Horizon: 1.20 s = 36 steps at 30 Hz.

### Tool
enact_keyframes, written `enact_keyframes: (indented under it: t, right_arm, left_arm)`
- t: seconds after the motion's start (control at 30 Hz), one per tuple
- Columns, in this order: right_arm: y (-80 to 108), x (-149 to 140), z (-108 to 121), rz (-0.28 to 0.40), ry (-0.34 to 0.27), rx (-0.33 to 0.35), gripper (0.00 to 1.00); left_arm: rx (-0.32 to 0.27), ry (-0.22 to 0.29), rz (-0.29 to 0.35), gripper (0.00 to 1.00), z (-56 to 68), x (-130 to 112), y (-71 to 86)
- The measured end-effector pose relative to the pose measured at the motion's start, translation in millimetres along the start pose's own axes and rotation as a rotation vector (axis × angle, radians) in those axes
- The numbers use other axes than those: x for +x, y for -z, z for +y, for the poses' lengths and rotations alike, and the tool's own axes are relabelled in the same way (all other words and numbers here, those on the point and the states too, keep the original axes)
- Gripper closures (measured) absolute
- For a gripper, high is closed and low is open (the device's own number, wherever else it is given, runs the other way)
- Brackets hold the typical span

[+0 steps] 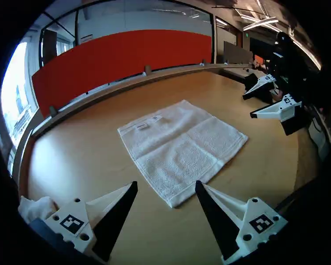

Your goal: Fold towel

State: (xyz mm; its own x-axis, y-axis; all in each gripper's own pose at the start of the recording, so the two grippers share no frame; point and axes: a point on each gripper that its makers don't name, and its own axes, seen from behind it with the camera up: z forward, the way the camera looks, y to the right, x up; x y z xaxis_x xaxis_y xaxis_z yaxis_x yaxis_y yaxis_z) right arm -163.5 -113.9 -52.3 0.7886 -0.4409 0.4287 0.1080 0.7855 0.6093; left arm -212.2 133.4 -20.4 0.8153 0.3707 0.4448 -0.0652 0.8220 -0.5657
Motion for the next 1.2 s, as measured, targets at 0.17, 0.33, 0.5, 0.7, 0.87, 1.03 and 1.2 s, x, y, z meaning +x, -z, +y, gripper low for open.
enact_keyframes:
  t: [0.17,0.33,0.5,0.7,0.87,1.03,1.2]
  right_arm:
    - [-12.0,-19.3,-5.7,-0.046,0.019,0.020,0.00]
    - [-21.7,-35.9,-10.9,-0.085,0.027,0.043,0.00]
    - [-28.6,-50.4,-12.2,-0.123,0.022,0.057,0.00]
    - [-32.6,-65.6,-16.6,-0.159,0.032,0.087,0.01]
    - [-35.8,-73.3,-16.5,-0.180,0.032,0.101,0.04]
    - [-35.9,-80.2,-18.8,-0.200,0.025,0.128,0.11]
    - [-35.8,-86.2,-22.5,-0.218,0.024,0.152,0.12]
  left_arm:
    - [-0.018,-0.009,-0.040,0.03,2.9,-14.0,-14.6]
    - [-0.033,-0.008,-0.071,0.03,5.2,-24.9,-25.9]
    - [-0.045,-0.005,-0.107,0.03,8.3,-37.0,-34.4]
    - [-0.053,-0.003,-0.147,0.03,10.8,-50.5,-41.0]
    - [-0.059,-0.001,-0.164,0.03,12.2,-55.1,-45.1]
    - [-0.064,-0.009,-0.173,0.05,13.3,-56.3,-47.7]
    - [-0.071,-0.002,-0.180,0.06,14.7,-57.2,-48.4]
